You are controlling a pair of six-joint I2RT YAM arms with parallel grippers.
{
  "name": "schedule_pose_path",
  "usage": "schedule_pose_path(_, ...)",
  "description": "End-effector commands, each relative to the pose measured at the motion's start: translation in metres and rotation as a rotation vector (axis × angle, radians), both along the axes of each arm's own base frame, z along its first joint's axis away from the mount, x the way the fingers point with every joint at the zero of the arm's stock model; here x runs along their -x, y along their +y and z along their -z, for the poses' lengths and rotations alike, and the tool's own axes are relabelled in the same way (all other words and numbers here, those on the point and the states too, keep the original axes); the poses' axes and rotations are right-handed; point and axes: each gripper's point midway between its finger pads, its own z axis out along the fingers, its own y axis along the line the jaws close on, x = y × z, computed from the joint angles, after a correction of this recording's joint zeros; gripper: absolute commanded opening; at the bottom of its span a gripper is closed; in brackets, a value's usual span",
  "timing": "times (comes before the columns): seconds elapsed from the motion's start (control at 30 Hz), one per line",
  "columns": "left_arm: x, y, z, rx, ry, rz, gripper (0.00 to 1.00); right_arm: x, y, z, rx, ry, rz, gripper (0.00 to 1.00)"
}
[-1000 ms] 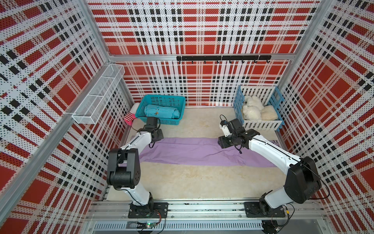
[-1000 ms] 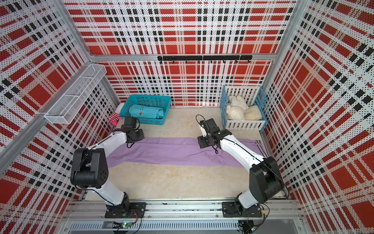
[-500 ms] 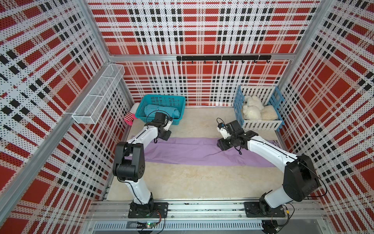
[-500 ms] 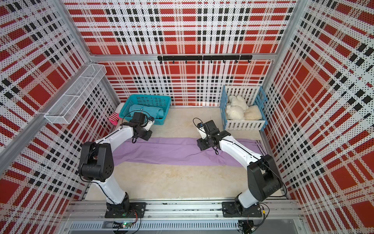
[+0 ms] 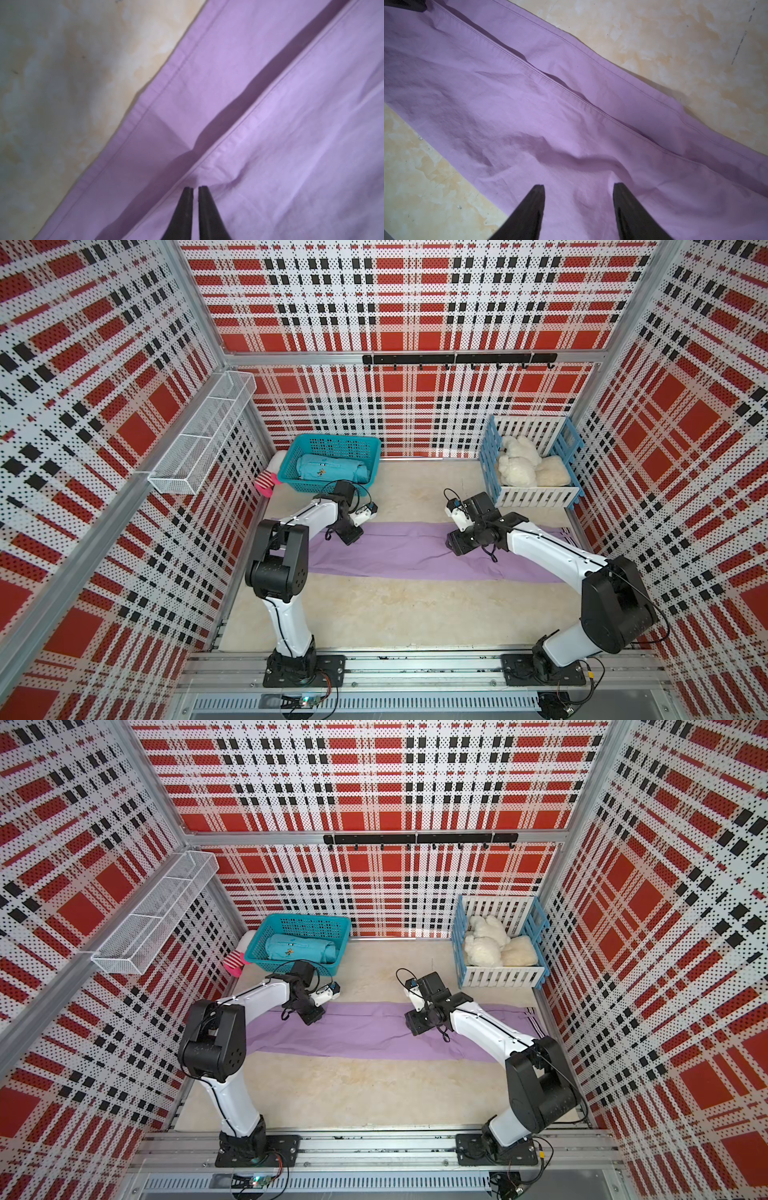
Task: Roll up the long pants
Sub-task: Fold the long pant at the center of the board.
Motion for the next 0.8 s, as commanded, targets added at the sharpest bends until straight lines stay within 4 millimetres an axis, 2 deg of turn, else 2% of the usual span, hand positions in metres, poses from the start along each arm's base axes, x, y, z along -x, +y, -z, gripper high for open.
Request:
schedule_pose_path(0.0, 0.005, -0.007, 0.001, 0.023, 0.036, 0.008, 0.13, 0.001, 0.000, 0.006, 0.002, 0.010, -0.005, 0.59)
schedule_pose_path(0.13, 0.006, -0.005, -0.001, -0.007, 0.011, 0.014, 0.15, 0.003, 0.000, 0.008, -0.002, 0.017, -0.004, 0.59)
schedule_pose_path(0.23, 0.000, -0.011, -0.019, 0.025, -0.026, -0.023, 0.18, 0.005, -0.001, 0.008, 0.001, 0.016, -0.003, 0.59)
schedule_pose_path(0.33, -0.012, -0.011, -0.033, 0.056, -0.053, -0.137, 0.22, 0.004, -0.002, 0.008, 0.003, 0.013, -0.001, 0.59)
schedule_pose_path(0.37, -0.014, -0.011, -0.036, 0.071, -0.051, -0.159, 0.78, 0.004, -0.002, 0.007, 0.001, 0.011, 0.001, 0.60)
schedule_pose_path(0.4, -0.015, -0.012, -0.038, 0.082, -0.056, -0.168, 1.00, 0.004, -0.001, 0.007, -0.001, 0.012, -0.002, 0.60)
schedule_pose_path(0.5, -0.019, -0.012, -0.047, 0.123, -0.084, -0.173, 0.99, 0.003, 0.000, 0.005, -0.008, 0.012, -0.004, 0.60)
schedule_pose_path(0.6, -0.034, 0.003, -0.062, 0.069, -0.206, -0.230, 0.99, 0.003, 0.000, 0.002, -0.008, 0.009, -0.004, 0.60)
schedule_pose_path(0.7, -0.047, 0.011, -0.091, 0.041, -0.327, -0.264, 1.00, 0.004, -0.001, 0.001, -0.006, 0.006, -0.003, 0.60)
schedule_pose_path(0.77, -0.055, 0.007, -0.122, 0.086, -0.391, -0.255, 0.99, 0.005, -0.002, 0.000, 0.000, 0.007, -0.001, 0.60)
